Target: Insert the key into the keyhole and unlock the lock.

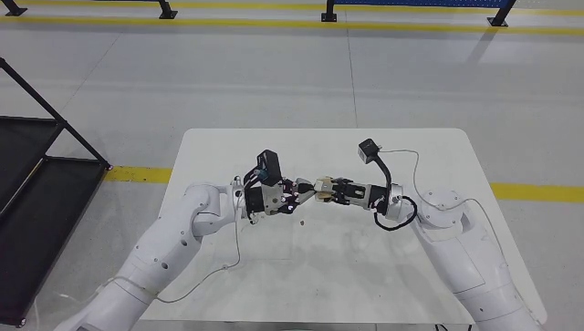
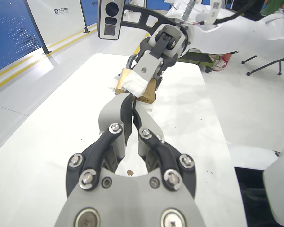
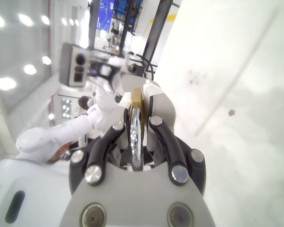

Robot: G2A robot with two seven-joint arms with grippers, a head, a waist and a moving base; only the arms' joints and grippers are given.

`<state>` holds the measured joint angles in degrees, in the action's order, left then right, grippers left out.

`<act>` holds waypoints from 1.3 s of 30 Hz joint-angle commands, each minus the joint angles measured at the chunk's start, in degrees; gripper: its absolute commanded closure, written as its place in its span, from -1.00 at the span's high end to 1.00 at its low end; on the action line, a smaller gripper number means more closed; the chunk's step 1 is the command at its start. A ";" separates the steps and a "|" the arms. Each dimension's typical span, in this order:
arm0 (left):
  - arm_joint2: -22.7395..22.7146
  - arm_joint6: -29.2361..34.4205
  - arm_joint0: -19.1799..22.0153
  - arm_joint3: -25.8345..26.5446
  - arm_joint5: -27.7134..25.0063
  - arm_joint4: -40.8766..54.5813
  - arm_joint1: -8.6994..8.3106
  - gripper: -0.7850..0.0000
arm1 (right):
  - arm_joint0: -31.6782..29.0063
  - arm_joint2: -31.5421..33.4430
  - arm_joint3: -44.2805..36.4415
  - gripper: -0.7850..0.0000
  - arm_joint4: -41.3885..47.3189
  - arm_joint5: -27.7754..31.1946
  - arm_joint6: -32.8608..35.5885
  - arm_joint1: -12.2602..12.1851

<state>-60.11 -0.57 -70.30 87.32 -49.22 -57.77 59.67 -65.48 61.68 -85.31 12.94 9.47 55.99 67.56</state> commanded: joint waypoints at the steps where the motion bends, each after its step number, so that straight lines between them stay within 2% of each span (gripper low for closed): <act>1: -0.14 -0.20 -0.18 0.10 0.04 -0.05 0.00 -1.00 | 0.00 0.00 0.00 -1.00 -0.01 0.00 0.00 0.00; 39: -2.22 -0.96 -2.16 1.34 0.95 -2.91 -0.01 -1.00 | 0.00 0.00 0.00 -1.00 -0.01 0.00 0.00 0.00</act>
<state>-62.27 -1.44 -72.41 88.62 -48.36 -60.59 59.66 -65.48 61.68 -85.30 12.93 9.47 55.99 67.56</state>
